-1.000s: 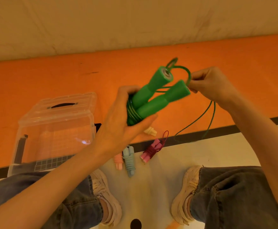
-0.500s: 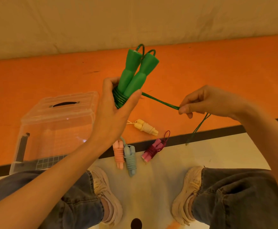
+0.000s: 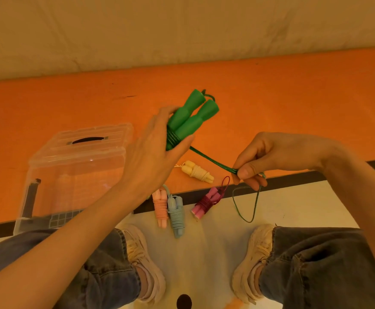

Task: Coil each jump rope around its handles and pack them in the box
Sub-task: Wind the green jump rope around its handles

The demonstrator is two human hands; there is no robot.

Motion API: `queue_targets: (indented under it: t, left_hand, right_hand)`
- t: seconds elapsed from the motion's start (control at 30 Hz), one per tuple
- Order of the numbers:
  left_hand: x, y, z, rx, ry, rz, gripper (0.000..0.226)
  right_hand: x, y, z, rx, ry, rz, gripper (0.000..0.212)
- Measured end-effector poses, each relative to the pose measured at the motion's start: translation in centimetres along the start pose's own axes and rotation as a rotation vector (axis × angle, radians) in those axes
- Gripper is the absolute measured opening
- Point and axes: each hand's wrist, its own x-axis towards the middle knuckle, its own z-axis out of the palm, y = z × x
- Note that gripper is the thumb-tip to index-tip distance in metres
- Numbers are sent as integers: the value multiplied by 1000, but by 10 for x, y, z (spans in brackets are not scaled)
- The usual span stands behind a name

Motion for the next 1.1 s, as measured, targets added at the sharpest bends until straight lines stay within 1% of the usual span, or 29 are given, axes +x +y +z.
queue_targets:
  t: [0.1,0.17,0.27,0.37,0.47,0.57,0.63,0.67,0.73,0.87,0.93,1.0,1.03,1.07,1.1]
  left_hand:
    - [-2,-3,2,124,-63,67,60]
    - [-1,-3,2,163,-86,73,66]
    - [0,-1,-1,135,-144,44,82]
    - [-1,0,-1,157,-190,62,98]
    - [-3,1,2,266,-161,96,99]
    - [-2,-1,5,329,-120,122,89]
    - [-1,-3,5,375,-115,129,83]
    - [-1,-3,3,402,-112,133,80]
    - [-1,-4,0,447,-104,127,75]
    - [3,-13,-6,549,-114,91,72]
    - [5,-18,-9,555,-144,64,72]
    - [5,-20,-13,551,-156,39,70]
    - [5,-21,-14,546,-157,18,66]
    - [5,-22,-15,535,-162,1,60]
    - [5,-21,-16,530,-175,-2,54]
  right_hand:
    - [-1,-1,0,9,-18,-13,25]
    - [-2,-2,0,24,-18,-31,25]
    - [-6,-2,-3,51,-13,-66,32]
    - [-6,-1,-3,77,-16,-85,32]
    - [-3,-3,0,73,-28,-80,33]
    - [4,-7,8,71,-59,-88,39]
    - [6,-10,13,72,-53,-95,33]
    - [5,-12,13,74,-26,-90,31]
    - [-1,-14,11,66,55,-73,33]
    - [-21,-8,-5,-9,298,-37,35]
    - [-32,1,-17,-38,427,-30,42]
    - [-44,11,-27,-52,505,-45,58]
    - [-48,15,-31,-65,537,-52,62]
    - [-51,17,-32,-87,573,-66,59]
    - [-51,18,-33,-96,612,-88,48]
